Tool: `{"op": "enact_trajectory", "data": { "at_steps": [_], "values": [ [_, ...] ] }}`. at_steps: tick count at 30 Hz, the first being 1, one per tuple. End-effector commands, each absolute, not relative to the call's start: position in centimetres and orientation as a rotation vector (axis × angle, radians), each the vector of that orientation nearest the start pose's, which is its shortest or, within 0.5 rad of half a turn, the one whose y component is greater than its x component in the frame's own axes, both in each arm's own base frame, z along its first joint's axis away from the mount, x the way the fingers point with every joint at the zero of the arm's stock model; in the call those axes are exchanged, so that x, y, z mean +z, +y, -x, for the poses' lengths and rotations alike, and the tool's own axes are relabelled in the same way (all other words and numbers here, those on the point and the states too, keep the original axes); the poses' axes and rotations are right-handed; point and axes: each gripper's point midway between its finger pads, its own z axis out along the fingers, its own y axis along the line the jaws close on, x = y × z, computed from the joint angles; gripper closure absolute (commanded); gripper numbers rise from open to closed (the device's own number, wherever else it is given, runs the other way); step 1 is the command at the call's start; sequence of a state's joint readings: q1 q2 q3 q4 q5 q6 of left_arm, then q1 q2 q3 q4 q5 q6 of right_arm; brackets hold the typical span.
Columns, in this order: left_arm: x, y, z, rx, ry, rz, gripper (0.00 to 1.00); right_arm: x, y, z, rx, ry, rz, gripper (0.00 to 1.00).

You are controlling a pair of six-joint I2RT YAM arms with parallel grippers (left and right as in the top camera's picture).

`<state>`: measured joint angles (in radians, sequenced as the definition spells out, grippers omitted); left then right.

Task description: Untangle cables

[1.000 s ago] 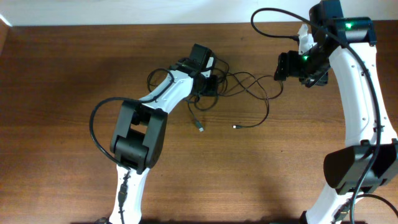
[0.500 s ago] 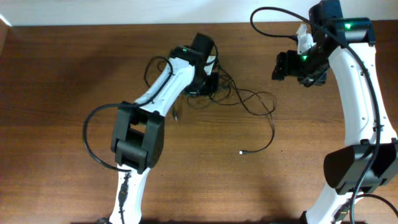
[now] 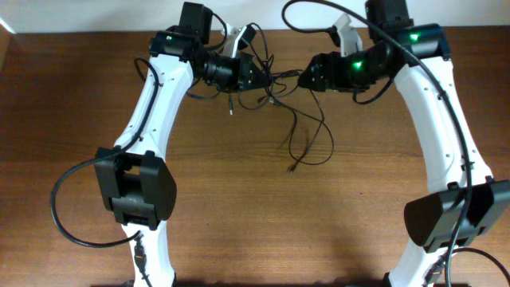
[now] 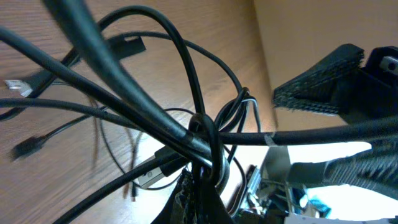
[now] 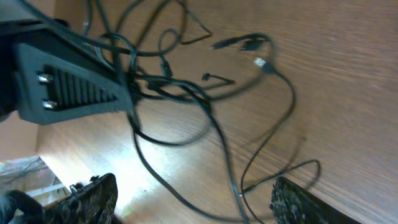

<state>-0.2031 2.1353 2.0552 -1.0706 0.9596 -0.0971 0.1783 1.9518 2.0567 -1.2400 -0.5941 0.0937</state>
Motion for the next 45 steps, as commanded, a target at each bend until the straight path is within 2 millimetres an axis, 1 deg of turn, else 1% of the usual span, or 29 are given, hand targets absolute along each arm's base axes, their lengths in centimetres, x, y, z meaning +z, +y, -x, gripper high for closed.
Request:
{"op": "enact_trajectory", "data": {
  "at_steps": [1, 2, 5, 8, 10, 12, 13, 15, 19, 20, 21, 24, 25, 27, 30, 34, 35, 37, 38, 40, 41, 42, 43, 44, 45],
  "values": [
    [25.1, -24.5, -43.2, -1.480, 2.438, -0.468, 1.00, 25.0, 19.9, -41.7, 0.933, 2.619, 0.381, 0.24],
    [25.1, -24.5, -43.2, -1.480, 2.438, -0.468, 1.00, 25.1, 20.2, -41.7, 0.934, 2.611, 0.394, 0.24],
    [25.1, -24.5, -43.2, -1.494, 2.458, -0.428, 1.00, 25.3, 21.0, -41.9, 0.937, 2.596, 0.392, 0.33],
    [25.1, -24.6, -43.2, -1.498, 2.462, -0.422, 1.00, 24.2, 21.9, -42.1, 0.947, 2.612, 0.410, 0.39],
    [25.1, -24.7, -43.1, -1.498, 2.462, -0.425, 1.00, 23.3, 22.5, -42.1, 0.953, 2.628, 0.422, 0.39],
    [25.1, -24.7, -43.1, -1.501, 2.475, -0.403, 1.00, 23.1, 23.2, -42.4, 0.951, 2.613, 0.443, 0.40],
    [25.0, -24.7, -43.1, -1.507, 2.484, -0.383, 1.00, 23.0, 23.3, -42.7, 0.928, 2.614, 0.426, 0.40],
    [25.1, -24.9, -43.0, -1.518, 2.499, -0.359, 1.00, 22.2, 22.7, -43.7, 0.831, 2.647, 0.327, 0.40],
    [25.2, -24.9, -42.9, -1.534, 2.500, -0.351, 1.00, 21.8, 23.1, -44.6, 0.824, 2.627, 0.325, 0.40],
    [25.6, -25.1, -42.7, -1.577, 2.482, -0.363, 1.00, 21.2, 23.1, -44.7, 0.825, 2.639, 0.323, 0.40],
    [25.7, -25.2, -42.6, -1.584, 2.478, -0.366, 1.00, 20.9, 23.3, -44.7, 0.837, 2.647, 0.324, 0.41],
    [25.8, -25.2, -42.5, -1.597, 2.473, -0.370, 1.00, 20.4, 23.6, -44.7, 0.864, 2.654, 0.329, 0.48],
    [26.1, -25.2, -42.5, -1.618, 2.463, -0.370, 1.00, 20.5, 23.6, -44.8, 0.864, 2.646, 0.331, 0.52],
    [26.1, -25.0, -42.6, -1.622, 2.459, -0.364, 1.00, 20.7, 23.7, -45.1, 0.864, 2.634, 0.332, 0.66],
    [26.5, -25.1, -42.4, -1.655, 2.445, -0.374, 1.00, 20.9, 23.8, -45.4, 0.866, 2.616, 0.333, 0.71],
    [27.2, -25.4, -41.9, -1.721, 2.414, -0.392, 1.00, 21.2, 24.2, -45.3, 0.905, 2.607, 0.331, 0.73],
    [27.2, -25.4, -41.9, -1.721, 2.414, -0.392, 1.00, 21.2, 24.2, -45.4, 0.904, 2.605, 0.331, 0.78],
    [27.1, -25.3, -42.0, -1.702, 2.411, -0.406, 1.00, 21.1, 24.0, -45.5, 0.896, 2.606, 0.325, 0.91],
    [26.3, -25.0, -42.5, -1.621, 2.433, -0.408, 1.00, 21.1, 23.5, -45.7, 0.886, 2.608, 0.311, 0.96],
    [23.8, -23.7, -44.0, -1.382, 2.530, -0.345, 1.00, 20.9, 22.2, -46.0, 0.875, 2.622, 0.272, 0.96],
    [22.5, -22.6, -44.9, -1.231, 2.580, -0.306, 1.00, 20.4, 20.8, -46.2, 0.829, 2.651, 0.228, 0.96],
    [21.0, -21.1, -45.9, -1.051, 2.629, -0.260, 1.00, 19.7, 19.3, -46.3, 0.755, 2.687, 0.184, 0.96],
    [20.2, -20.1, -46.4, -0.948, 2.653, -0.233, 1.00, 19.2, 18.2, -46.3, 0.701, 2.713, 0.152, 0.96],
    [19.3, -18.6, -47.1, -0.797, 2.682, -0.195, 1.00, 18.7, 17.1, -46.1, 0.639, 2.742, 0.124, 0.96],
    [18.8, -17.6, -47.4, -0.711, 2.696, -0.173, 1.00, 18.4, 16.4, -46.1, 0.599, 2.760, 0.104, 0.96]
  ]
}}
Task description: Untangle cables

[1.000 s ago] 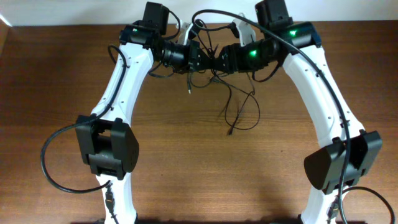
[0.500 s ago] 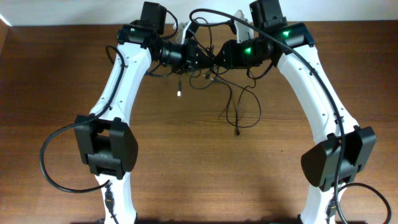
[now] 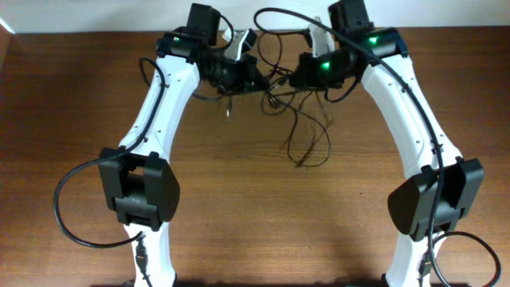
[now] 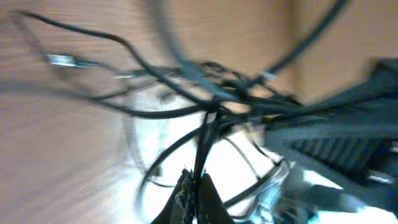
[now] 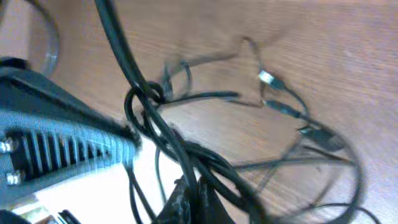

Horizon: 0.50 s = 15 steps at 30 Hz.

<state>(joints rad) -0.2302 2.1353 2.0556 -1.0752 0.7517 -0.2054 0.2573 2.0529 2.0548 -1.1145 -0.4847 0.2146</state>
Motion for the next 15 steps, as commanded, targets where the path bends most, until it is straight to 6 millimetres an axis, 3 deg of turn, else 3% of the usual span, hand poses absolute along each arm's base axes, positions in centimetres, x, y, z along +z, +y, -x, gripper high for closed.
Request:
{"op": "enact_trajectory", "data": {
  "at_steps": [1, 5, 8, 10, 15],
  "values": [
    [18.2, -16.3, -47.8, -0.590, 2.713, -0.143, 1.00, 18.1, 15.4, -45.9, 0.549, 2.782, 0.080, 0.96],
    [17.0, -11.7, -48.5, -0.219, 2.743, -0.054, 1.00, 17.6, 13.1, -45.7, 0.515, 2.819, 0.010, 0.96],
    [16.7, -9.1, -48.5, -0.046, 2.749, -0.007, 1.00, 17.3, 11.0, -45.3, 0.501, 2.851, -0.061, 0.96],
    [16.6, -7.8, -48.5, 0.004, 2.754, 0.021, 1.00, 17.1, 9.1, -45.1, 0.491, 2.871, -0.121, 0.96],
    [16.4, -5.5, -48.3, 0.023, 2.775, 0.083, 0.86, 16.8, 4.3, -44.3, 0.465, 2.911, -0.224, 0.96]
  ]
}}
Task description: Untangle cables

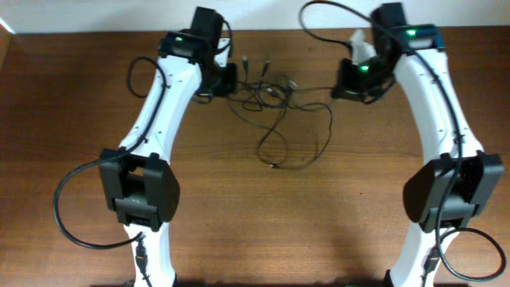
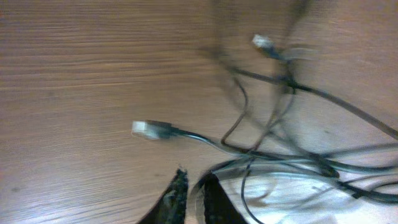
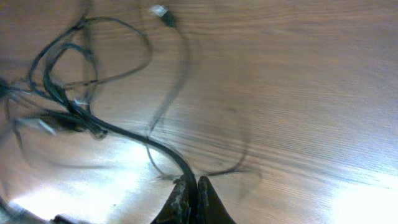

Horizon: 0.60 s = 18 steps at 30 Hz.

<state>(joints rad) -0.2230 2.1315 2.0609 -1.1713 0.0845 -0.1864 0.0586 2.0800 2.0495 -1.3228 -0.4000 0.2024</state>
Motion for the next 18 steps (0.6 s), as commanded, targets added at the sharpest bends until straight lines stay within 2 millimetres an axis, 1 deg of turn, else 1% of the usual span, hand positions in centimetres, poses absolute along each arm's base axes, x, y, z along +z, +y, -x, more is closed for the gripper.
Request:
{"op": "enact_trajectory", "data": {
  "at_steps": [1, 2, 4, 5, 6, 7, 8, 9, 10, 11, 12, 13, 14, 16, 18],
  "values": [
    [16.4, -4.9, -48.2, 0.027, 2.780, 0.099, 0.86, 16.7, 3.5, -44.1, 0.461, 2.915, -0.243, 0.96],
    [16.4, -4.3, -48.2, 0.031, 2.783, 0.115, 0.86, 16.7, 2.5, -44.0, 0.457, 2.918, -0.262, 0.96],
    [16.3, -3.5, -48.1, 0.036, 2.788, 0.140, 0.86, 16.6, 1.2, -43.8, 0.455, 2.918, -0.303, 0.96],
    [16.3, -3.3, -48.1, 0.037, 2.789, 0.145, 0.87, 16.6, 1.0, -43.7, 0.459, 2.921, -0.312, 0.96],
    [16.3, -3.4, -48.0, 0.025, 2.793, 0.145, 0.90, 16.7, 1.2, -43.5, 0.486, 2.925, -0.274, 0.96],
    [16.2, -3.9, -48.0, -0.020, 2.798, 0.138, 0.91, 16.8, 1.7, -43.3, 0.510, 2.929, -0.232, 0.96],
    [16.3, -5.2, -47.9, -0.119, 2.805, 0.118, 0.92, 16.7, 2.0, -43.1, 0.510, 2.939, -0.211, 0.96],
    [16.4, -7.1, -47.8, -0.261, 2.806, 0.088, 0.92, 16.8, 2.3, -43.0, 0.520, 2.944, -0.206, 0.96],
    [16.7, -8.3, -47.8, -0.346, 2.801, 0.064, 0.92, 17.1, 3.0, -42.8, 0.587, 2.936, -0.196, 0.96],
    [16.9, -9.5, -47.8, -0.410, 2.790, 0.035, 0.92, 18.0, 4.3, -42.6, 0.699, 2.905, -0.119, 0.96],
    [17.0, -10.0, -47.9, -0.435, 2.780, 0.011, 0.91, 19.0, 5.1, -42.4, 0.772, 2.875, -0.071, 0.96],
    [17.3, -10.9, -48.0, -0.466, 2.763, -0.025, 0.90, 21.0, 5.9, -41.8, 0.822, 2.832, -0.035, 0.96],
    [17.4, -11.2, -48.3, -0.474, 2.747, -0.033, 0.89, 22.7, 6.2, -41.3, 0.818, 2.803, -0.007, 0.96],
    [17.7, -11.3, -48.9, -0.483, 2.719, -0.039, 0.83, 27.6, 7.8, -39.9, 0.787, 2.710, 0.100, 0.96],
    [17.9, -10.9, -49.4, -0.480, 2.699, -0.031, 0.77, 32.5, 10.5, -38.3, 0.768, 2.594, 0.238, 0.96]
  ]
}}
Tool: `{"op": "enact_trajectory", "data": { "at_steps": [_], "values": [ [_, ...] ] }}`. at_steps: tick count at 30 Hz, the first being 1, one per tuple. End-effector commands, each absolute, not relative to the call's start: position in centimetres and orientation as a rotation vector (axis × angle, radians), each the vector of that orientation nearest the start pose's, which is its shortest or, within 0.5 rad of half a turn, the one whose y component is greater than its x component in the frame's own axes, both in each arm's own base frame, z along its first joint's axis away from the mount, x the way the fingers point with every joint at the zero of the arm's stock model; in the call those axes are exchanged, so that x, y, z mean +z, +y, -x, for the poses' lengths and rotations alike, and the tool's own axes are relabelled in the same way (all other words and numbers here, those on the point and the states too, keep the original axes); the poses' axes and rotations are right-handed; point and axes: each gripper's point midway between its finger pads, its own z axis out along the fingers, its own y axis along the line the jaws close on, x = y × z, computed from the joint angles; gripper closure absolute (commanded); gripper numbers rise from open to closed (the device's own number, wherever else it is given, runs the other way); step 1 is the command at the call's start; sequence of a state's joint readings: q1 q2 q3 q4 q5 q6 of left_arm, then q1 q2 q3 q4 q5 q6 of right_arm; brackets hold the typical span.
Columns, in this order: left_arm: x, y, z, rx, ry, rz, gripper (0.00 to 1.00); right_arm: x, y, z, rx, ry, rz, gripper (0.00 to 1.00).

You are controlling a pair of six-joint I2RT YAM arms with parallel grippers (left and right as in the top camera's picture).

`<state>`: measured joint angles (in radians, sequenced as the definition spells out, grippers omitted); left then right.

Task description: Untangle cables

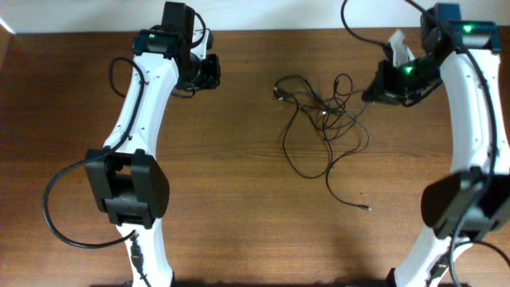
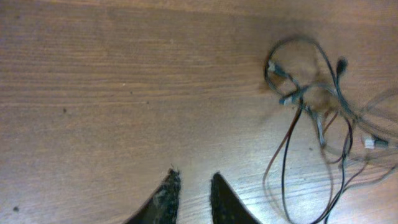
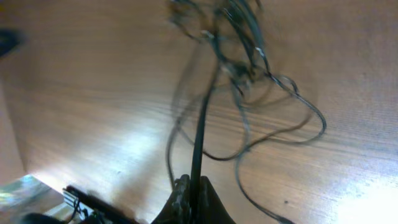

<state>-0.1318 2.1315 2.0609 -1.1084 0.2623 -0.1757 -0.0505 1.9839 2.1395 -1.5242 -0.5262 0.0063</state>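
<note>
A tangle of thin black cables [image 1: 320, 110] lies on the wooden table [image 1: 239, 207] right of centre, with loops trailing toward the front and one loose end [image 1: 364, 209]. My right gripper [image 1: 370, 93] is at the tangle's right side. In the right wrist view it [image 3: 193, 180] is shut on one black cable [image 3: 200, 124] that runs up into the knot [image 3: 235, 59]. My left gripper [image 1: 213, 73] is far to the left of the cables. In the left wrist view it [image 2: 194, 175] is open and empty, with the tangle [image 2: 308, 93] ahead to the right.
The white wall borders the table's back edge close behind both grippers. Each arm's own thick black lead [image 1: 56, 199] hangs by its base at the front.
My left gripper has let go of the cables, opened and drawn back to the left. My right gripper, still shut on its cable, has moved right, and the tangle now lies further right.
First both grippers were close together at the bundle at the back middle, left shut on it, right open. Then both were shut on cables. Then they stood apart with the tangle stretched between them. Now only the right one holds a cable.
</note>
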Motion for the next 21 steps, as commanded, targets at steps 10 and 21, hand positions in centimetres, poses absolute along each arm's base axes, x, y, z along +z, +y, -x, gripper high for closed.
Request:
{"op": "enact_trajectory", "data": {
  "at_steps": [10, 21],
  "values": [
    [20.5, -11.0, -49.1, -0.862, 2.557, -0.246, 0.72, 40.7, 19.8, -33.8, 0.762, 2.349, 0.560, 0.96],
    [26.4, -21.1, -44.3, -1.426, 2.176, -0.720, 0.60, 39.5, 20.0, -34.4, 0.773, 2.399, 0.533, 0.96]
  ]
}}
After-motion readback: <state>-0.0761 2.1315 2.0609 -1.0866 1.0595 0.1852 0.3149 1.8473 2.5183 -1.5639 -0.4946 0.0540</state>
